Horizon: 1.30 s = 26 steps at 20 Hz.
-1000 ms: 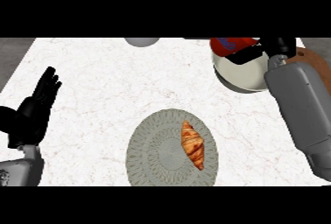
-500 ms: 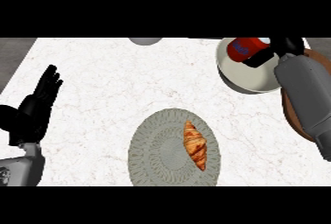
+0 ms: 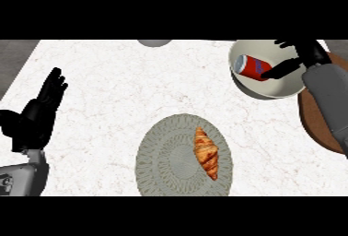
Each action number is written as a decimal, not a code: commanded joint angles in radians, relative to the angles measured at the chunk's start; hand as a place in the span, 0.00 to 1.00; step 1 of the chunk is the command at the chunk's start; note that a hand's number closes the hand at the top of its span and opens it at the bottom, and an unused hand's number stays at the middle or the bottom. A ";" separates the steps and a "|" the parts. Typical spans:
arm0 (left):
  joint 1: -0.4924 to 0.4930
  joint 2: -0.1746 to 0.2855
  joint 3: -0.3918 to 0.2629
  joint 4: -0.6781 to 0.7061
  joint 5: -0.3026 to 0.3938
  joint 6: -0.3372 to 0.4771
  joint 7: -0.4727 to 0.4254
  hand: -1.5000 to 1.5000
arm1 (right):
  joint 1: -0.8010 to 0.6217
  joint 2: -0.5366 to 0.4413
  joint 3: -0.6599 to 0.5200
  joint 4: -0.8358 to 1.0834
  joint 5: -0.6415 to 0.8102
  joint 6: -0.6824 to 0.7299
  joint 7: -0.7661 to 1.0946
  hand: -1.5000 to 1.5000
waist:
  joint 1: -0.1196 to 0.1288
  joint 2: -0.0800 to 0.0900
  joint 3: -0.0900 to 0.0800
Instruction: Pick the can from the placemat and place it in the bowl
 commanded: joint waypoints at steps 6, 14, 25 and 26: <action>0.000 0.003 0.010 -0.013 0.003 0.005 0.019 0.50 | 0.010 -0.035 -0.357 -0.002 -0.371 0.095 -0.191 0.00 | -0.019 -0.006 0.002; -0.011 0.003 0.015 -0.004 -0.010 0.013 0.021 0.50 | 0.110 -0.285 -0.415 0.085 -0.419 0.346 -0.232 0.00 | -0.013 -0.001 0.001; 0.024 -0.011 0.005 0.016 -0.003 -0.017 -0.039 0.50 | 0.255 -0.427 -0.480 0.138 -0.496 0.672 -0.331 0.00 | -0.008 -0.002 0.003; -0.009 0.003 0.027 0.050 -0.001 -0.012 -0.028 0.50 | 0.269 -0.414 -0.481 0.130 -0.498 0.677 -0.366 0.00 | -0.011 0.000 0.003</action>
